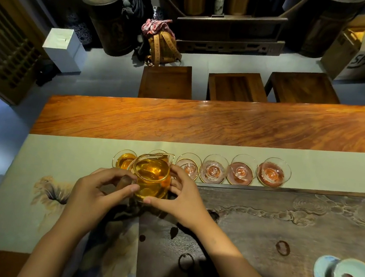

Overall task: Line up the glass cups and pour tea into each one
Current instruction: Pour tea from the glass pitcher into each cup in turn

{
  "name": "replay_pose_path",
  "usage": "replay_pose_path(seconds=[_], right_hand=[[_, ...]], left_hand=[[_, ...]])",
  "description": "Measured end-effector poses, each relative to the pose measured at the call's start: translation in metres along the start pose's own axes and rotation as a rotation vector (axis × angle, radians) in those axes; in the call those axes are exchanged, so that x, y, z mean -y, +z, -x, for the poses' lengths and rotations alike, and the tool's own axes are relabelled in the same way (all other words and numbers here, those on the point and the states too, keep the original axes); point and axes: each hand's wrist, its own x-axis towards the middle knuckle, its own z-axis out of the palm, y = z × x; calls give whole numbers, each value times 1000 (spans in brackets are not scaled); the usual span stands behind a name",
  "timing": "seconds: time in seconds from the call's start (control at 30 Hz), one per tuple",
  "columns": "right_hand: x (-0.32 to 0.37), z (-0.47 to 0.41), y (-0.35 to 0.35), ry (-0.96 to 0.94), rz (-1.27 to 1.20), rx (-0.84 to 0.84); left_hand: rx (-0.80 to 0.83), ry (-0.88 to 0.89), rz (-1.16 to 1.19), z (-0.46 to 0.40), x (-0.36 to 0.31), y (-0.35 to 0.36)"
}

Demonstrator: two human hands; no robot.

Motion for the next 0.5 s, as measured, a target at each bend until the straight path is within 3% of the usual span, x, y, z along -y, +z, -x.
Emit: replay_pose_path(seconds=[0.5], right_hand=[[-9, 19, -18, 51, -80, -59]], left_hand=[[60, 10, -35, -11, -9, 20]])
